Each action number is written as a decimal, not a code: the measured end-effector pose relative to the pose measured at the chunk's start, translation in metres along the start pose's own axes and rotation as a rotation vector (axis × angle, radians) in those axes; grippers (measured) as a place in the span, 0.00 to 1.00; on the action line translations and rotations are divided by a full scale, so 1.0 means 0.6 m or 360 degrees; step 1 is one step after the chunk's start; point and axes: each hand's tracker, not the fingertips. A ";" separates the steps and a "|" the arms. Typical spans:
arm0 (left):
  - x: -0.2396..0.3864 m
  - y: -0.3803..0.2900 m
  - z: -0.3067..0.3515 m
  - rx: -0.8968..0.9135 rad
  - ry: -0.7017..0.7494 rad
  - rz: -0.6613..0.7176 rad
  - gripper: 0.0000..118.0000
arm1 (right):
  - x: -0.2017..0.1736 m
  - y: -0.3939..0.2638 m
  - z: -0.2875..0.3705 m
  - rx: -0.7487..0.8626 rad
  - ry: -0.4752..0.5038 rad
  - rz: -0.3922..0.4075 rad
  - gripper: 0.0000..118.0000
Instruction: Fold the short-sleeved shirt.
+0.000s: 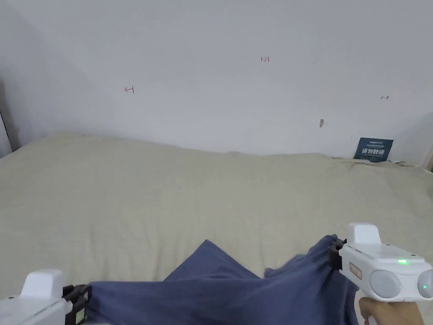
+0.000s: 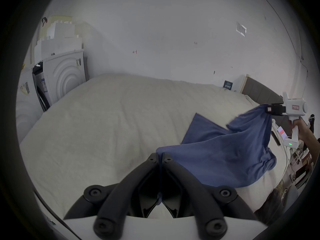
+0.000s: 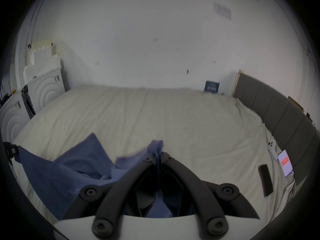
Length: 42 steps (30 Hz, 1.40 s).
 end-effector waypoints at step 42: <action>0.014 0.749 -0.145 0.0484 0.0306 -0.0149 0.00 | 0.035 0.606 -0.162 0.0621 -0.0378 0.0023 0.01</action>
